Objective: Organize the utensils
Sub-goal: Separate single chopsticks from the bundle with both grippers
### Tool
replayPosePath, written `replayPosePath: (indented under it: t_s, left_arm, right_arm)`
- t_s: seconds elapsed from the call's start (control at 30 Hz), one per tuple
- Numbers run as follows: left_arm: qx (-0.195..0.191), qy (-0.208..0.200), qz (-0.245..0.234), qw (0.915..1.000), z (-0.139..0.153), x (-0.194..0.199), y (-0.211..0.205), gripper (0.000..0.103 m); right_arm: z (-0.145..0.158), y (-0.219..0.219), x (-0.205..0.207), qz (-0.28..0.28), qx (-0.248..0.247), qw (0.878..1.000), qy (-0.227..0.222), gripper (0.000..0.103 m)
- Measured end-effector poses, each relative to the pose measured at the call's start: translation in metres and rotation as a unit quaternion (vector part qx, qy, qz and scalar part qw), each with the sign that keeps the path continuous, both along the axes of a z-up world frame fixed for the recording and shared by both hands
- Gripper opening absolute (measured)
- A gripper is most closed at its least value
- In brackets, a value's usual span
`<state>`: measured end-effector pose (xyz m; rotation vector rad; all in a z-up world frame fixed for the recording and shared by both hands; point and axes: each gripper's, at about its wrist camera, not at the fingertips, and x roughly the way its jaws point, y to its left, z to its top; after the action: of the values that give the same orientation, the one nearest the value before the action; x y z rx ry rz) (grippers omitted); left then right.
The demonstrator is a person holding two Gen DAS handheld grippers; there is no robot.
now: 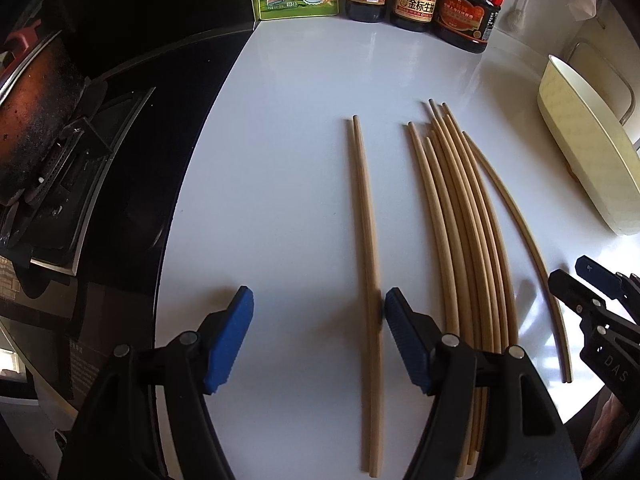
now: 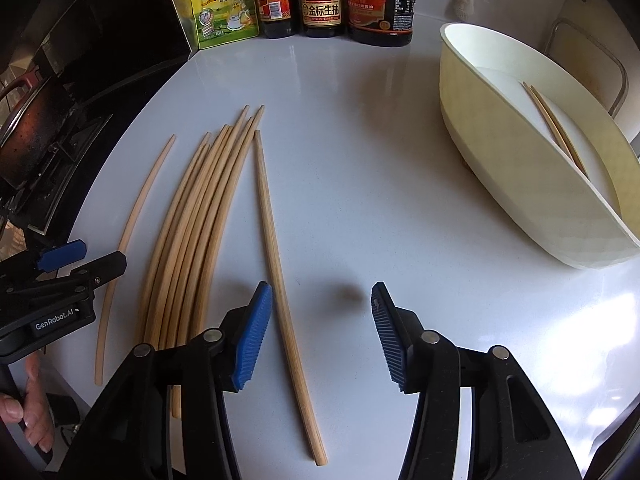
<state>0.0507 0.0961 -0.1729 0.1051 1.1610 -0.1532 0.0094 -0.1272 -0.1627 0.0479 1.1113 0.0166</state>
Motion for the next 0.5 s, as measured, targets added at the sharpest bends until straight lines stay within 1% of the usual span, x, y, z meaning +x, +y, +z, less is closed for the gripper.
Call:
replayPosePath:
  t_s: [0.17, 0.33, 0.4, 0.47, 0.5]
  left_arm:
    - [0.002, -0.011, 0.0, 0.9999, -0.001, 0.0, 0.0, 0.068]
    - [-0.007, -0.013, 0.005, 0.9999, -0.002, 0.0, 0.001, 0.068]
    - [-0.008, -0.013, 0.001, 0.9999, -0.003, -0.001, -0.001, 0.072]
    - [-0.008, -0.012, -0.003, 0.9999, -0.004, -0.001, -0.004, 0.08]
    - [-0.007, -0.012, -0.005, 0.9999, -0.005, -0.001, -0.006, 0.081]
  right_arm:
    - [-0.002, 0.005, 0.005, 0.018, -0.02, 1.0, -0.003, 0.05]
    - [-0.007, 0.014, 0.005, 0.036, -0.035, 0.999, -0.003, 0.05]
    - [-0.007, 0.015, 0.005, 0.039, -0.037, 0.999, -0.003, 0.05]
    - [-0.008, 0.015, 0.005, 0.039, -0.035, 0.999, -0.003, 0.05]
    - [-0.008, 0.014, 0.006, 0.039, -0.032, 0.999, -0.003, 0.05]
